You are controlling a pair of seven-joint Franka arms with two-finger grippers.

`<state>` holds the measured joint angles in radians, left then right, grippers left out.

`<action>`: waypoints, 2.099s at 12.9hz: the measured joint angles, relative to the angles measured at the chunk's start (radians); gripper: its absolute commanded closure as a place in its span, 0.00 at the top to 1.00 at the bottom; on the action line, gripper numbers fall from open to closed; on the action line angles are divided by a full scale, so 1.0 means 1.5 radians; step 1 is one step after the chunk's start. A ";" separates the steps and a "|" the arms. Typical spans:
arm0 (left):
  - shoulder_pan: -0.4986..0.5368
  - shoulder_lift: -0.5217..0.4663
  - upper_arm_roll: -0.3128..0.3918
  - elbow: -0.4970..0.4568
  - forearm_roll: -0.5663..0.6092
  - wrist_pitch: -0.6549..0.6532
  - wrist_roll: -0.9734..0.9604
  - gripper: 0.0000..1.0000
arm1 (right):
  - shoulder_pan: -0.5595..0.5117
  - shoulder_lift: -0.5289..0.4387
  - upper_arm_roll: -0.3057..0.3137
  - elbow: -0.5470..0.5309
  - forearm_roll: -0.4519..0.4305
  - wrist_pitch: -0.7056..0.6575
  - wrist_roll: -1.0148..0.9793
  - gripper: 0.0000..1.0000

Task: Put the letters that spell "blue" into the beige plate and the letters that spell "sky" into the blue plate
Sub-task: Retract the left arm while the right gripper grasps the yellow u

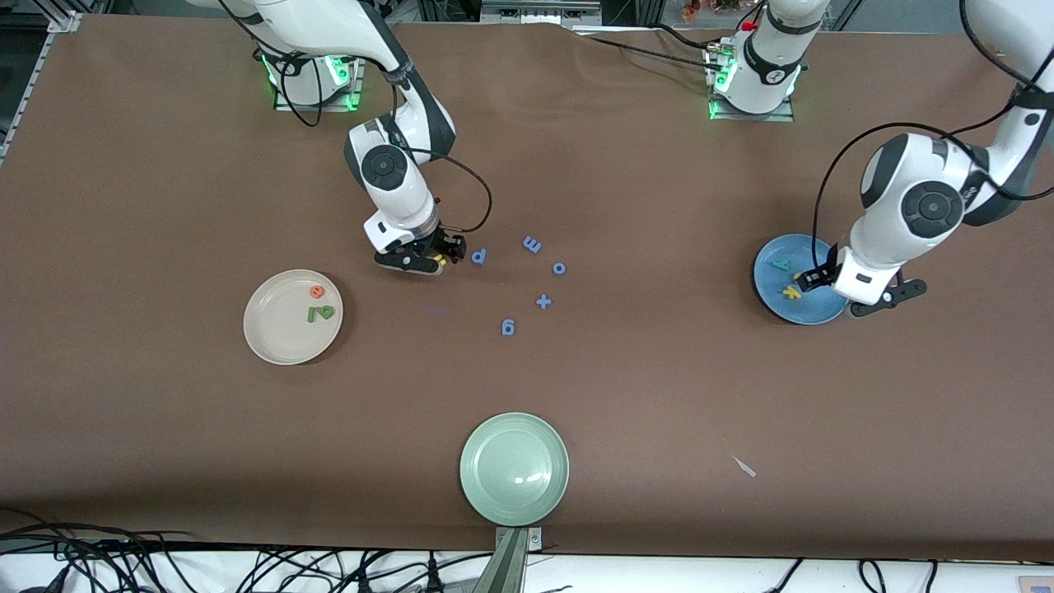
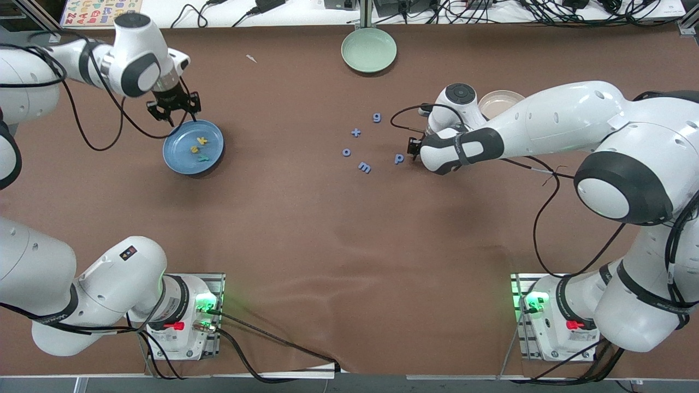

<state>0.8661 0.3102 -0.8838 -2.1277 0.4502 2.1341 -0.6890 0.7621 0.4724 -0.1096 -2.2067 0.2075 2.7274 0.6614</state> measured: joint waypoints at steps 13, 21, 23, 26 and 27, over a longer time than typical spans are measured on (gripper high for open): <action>0.016 -0.010 -0.024 0.382 -0.096 -0.326 0.065 1.00 | 0.000 -0.045 -0.140 0.105 -0.008 -0.242 -0.185 0.51; -0.288 -0.076 0.349 0.460 -0.271 -0.425 0.236 1.00 | 0.092 0.033 -0.137 0.155 -0.005 -0.188 -0.007 0.75; -0.446 -0.109 0.515 0.457 -0.287 -0.433 0.244 1.00 | 0.109 0.064 -0.137 0.156 -0.005 -0.163 0.012 0.75; -0.582 -0.140 0.637 0.453 -0.288 -0.436 0.252 1.00 | 0.106 0.071 -0.142 0.157 -0.005 -0.159 0.012 0.75; -0.586 -0.146 0.639 0.451 -0.289 -0.437 0.254 1.00 | 0.105 0.071 -0.143 0.157 -0.005 -0.159 0.012 0.74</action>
<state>-0.0132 0.0907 0.0747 -1.4518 0.0165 1.4786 -0.3083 0.9195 0.5793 -0.3246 -1.9717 0.2006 2.4883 0.6793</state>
